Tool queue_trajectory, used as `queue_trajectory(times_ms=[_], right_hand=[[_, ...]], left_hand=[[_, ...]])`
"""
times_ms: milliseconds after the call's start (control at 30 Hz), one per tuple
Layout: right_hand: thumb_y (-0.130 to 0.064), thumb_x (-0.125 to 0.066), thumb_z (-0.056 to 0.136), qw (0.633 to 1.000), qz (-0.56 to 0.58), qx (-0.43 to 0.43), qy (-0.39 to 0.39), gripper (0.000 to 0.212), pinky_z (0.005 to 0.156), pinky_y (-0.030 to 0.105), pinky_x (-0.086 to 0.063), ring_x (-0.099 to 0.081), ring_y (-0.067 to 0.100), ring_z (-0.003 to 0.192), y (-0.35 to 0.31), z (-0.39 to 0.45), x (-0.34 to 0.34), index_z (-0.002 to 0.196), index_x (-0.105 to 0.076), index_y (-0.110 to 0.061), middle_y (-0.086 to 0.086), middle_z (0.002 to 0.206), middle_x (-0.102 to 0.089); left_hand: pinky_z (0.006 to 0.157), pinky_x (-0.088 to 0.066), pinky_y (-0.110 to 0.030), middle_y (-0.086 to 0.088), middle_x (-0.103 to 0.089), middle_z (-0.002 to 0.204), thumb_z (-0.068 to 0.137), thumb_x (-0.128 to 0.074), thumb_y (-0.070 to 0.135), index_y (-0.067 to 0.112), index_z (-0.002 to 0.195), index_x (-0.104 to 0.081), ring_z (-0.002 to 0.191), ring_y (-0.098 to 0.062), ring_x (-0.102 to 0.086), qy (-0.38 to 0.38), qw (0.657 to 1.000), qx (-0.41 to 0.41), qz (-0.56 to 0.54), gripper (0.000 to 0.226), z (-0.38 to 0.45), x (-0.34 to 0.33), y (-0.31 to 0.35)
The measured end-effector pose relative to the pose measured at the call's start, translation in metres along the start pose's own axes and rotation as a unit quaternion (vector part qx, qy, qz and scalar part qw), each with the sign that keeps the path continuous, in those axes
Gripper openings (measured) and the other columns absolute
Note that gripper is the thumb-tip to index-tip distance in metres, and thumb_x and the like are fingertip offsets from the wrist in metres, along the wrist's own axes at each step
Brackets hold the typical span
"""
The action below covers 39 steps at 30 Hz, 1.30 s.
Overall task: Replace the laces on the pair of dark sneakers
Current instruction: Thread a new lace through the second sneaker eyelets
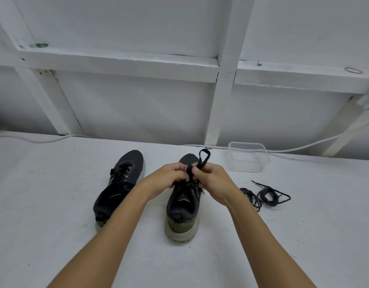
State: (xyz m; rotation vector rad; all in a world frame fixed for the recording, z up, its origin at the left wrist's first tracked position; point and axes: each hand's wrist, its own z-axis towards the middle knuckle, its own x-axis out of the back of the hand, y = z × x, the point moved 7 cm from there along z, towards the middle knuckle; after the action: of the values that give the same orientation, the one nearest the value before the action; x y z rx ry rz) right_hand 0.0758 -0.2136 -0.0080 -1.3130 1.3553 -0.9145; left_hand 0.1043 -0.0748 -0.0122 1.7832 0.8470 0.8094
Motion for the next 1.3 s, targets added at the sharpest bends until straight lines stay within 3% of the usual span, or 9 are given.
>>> queue_trajectory(times_ms=[133,367,533,633,767,867,1067,1200,1300], right_hand=[[-0.012,-0.065,0.099,0.994,-0.109,0.019,0.003,0.019,0.070,0.022,-0.050,-0.066,0.009,0.077,-0.003,-0.007,0.007,0.090,-0.077,-0.025,0.001,0.086,-0.076],[-0.002,-0.068,0.094,0.990,-0.119,0.072,0.039,0.021,0.068,0.013,-0.050,-0.072,0.005,0.078,-0.013,-0.006,0.005,0.091,-0.079,-0.021,-0.002,0.084,-0.079],[0.000,-0.071,0.090,0.987,-0.120,0.093,0.050,0.027,0.073,0.016,-0.054,-0.075,0.010,0.086,-0.015,-0.006,0.005,0.089,-0.081,-0.024,-0.001,0.088,-0.079],[-0.001,-0.075,0.087,0.985,-0.123,0.097,0.070,0.021,0.073,0.016,-0.054,-0.074,0.009,0.084,-0.013,-0.007,0.009,0.092,-0.081,-0.020,-0.002,0.087,-0.079],[0.000,-0.078,0.084,0.986,-0.102,0.104,0.086,0.021,0.085,0.028,-0.059,-0.075,0.016,0.090,-0.010,-0.009,0.013,0.088,-0.081,-0.020,0.000,0.090,-0.079],[0.001,-0.079,0.082,0.983,-0.117,0.119,0.083,0.021,0.085,0.023,-0.057,-0.074,0.012,0.092,-0.009,-0.011,0.014,0.089,-0.082,-0.019,-0.003,0.093,-0.079],[-0.003,-0.083,0.080,0.975,-0.137,0.157,0.075,0.025,0.088,0.019,-0.054,-0.071,0.006,0.098,-0.011,-0.013,0.011,0.085,-0.082,-0.028,-0.012,0.100,-0.077],[-0.010,-0.084,0.081,0.970,-0.163,0.154,0.096,0.019,0.085,0.017,-0.052,-0.071,0.007,0.096,-0.003,-0.020,0.024,0.086,-0.083,-0.028,-0.011,0.097,-0.077],[-0.013,-0.081,0.085,0.979,-0.168,0.089,0.073,0.021,0.078,0.015,-0.053,-0.073,0.006,0.089,0.013,-0.027,0.032,0.087,-0.083,-0.035,-0.009,0.092,-0.079]], left_hand=[[0.076,-0.038,-0.029,0.010,-0.056,0.077,0.090,-0.064,0.051,0.025,0.095,-0.060,0.072,-0.007,-0.045,-0.065,0.992,0.045,-0.094,0.027,-0.002,-0.005,-0.010],[0.051,-0.040,-0.009,0.018,-0.066,0.065,0.086,-0.072,0.011,0.020,0.098,-0.064,0.057,0.008,-0.058,0.015,0.999,0.030,0.015,0.017,0.000,-0.002,0.000],[0.080,-0.051,-0.027,0.004,-0.073,0.083,0.085,-0.070,0.018,0.026,0.091,-0.071,0.080,-0.010,-0.065,0.109,0.990,0.005,0.089,0.010,-0.003,0.000,0.005],[0.071,-0.048,-0.022,0.005,-0.070,0.085,0.087,-0.062,0.015,0.036,0.093,-0.068,0.083,-0.008,-0.064,0.154,0.976,-0.017,0.152,0.023,-0.005,0.000,0.011],[0.077,-0.053,-0.022,0.004,-0.076,0.088,0.093,-0.058,0.006,0.026,0.104,-0.076,0.086,-0.011,-0.069,0.123,0.992,-0.010,0.003,0.029,-0.007,-0.007,0.005],[0.063,-0.044,-0.017,0.009,-0.072,0.079,0.091,-0.059,0.007,0.023,0.106,-0.077,0.073,-0.004,-0.062,0.095,0.992,0.052,-0.068,0.028,-0.008,-0.007,-0.003],[0.072,-0.037,-0.028,0.008,-0.068,0.090,0.090,-0.070,0.026,0.020,0.104,-0.078,0.084,-0.009,-0.055,0.165,0.975,0.072,-0.127,0.017,-0.009,0.012,-0.006],[0.078,-0.043,-0.012,0.014,-0.069,0.097,0.093,-0.068,0.018,0.021,0.107,-0.076,0.096,-0.003,-0.064,0.290,0.956,0.001,0.038,0.016,-0.016,0.039,-0.006],[0.084,-0.049,-0.024,0.008,-0.073,0.098,0.097,-0.063,0.020,0.018,0.104,-0.077,0.094,-0.012,-0.067,0.314,0.939,0.012,0.141,0.016,-0.021,0.040,-0.015]])
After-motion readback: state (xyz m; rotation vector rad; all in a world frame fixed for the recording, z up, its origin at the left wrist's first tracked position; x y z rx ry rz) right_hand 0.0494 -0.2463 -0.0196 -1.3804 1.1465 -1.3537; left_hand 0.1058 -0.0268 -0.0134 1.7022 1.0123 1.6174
